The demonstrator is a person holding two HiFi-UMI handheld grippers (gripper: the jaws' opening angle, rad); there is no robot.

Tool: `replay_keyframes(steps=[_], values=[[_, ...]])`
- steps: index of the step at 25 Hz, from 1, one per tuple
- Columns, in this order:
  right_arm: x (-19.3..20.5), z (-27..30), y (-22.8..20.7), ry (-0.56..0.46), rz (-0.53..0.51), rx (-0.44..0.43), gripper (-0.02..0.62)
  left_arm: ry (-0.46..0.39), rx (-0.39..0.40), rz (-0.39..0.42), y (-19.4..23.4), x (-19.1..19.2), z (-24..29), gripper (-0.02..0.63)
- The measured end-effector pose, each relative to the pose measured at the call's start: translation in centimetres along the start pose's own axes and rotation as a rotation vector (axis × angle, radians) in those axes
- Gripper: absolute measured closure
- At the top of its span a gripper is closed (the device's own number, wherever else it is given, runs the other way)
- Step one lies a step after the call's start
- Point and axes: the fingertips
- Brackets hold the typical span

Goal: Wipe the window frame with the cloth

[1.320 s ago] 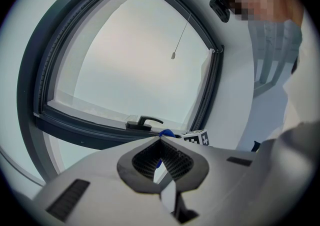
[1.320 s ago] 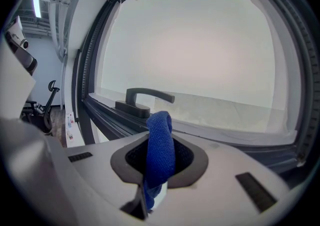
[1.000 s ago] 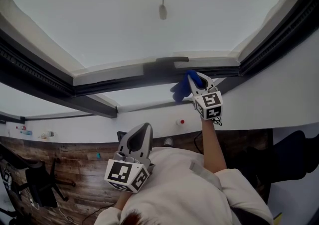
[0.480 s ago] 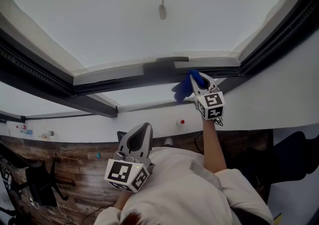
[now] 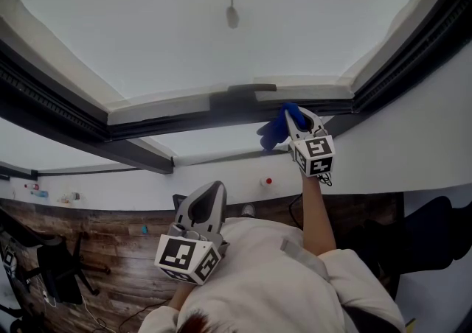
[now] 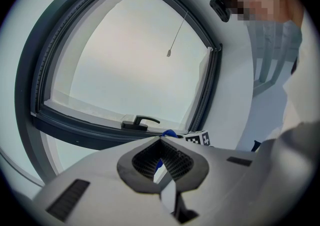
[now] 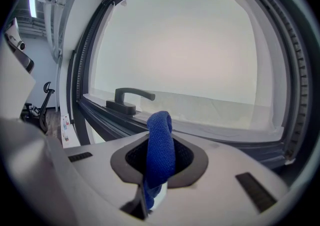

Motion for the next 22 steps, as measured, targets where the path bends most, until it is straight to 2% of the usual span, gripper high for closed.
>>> replay_keyframes(steps=[22], values=[[0.5, -0.7, -2.2, -0.032, 0.024, -0.004, 0.545, -0.01, -0.042, 0.003, -2.0, 1.0, 0.6, 0.6]])
Point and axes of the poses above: the fingertips, and each gripper's own axes: z forward along the fingers, y to its left, x out of its underside, and after that the axes turned 5 degrees about x, right-handed
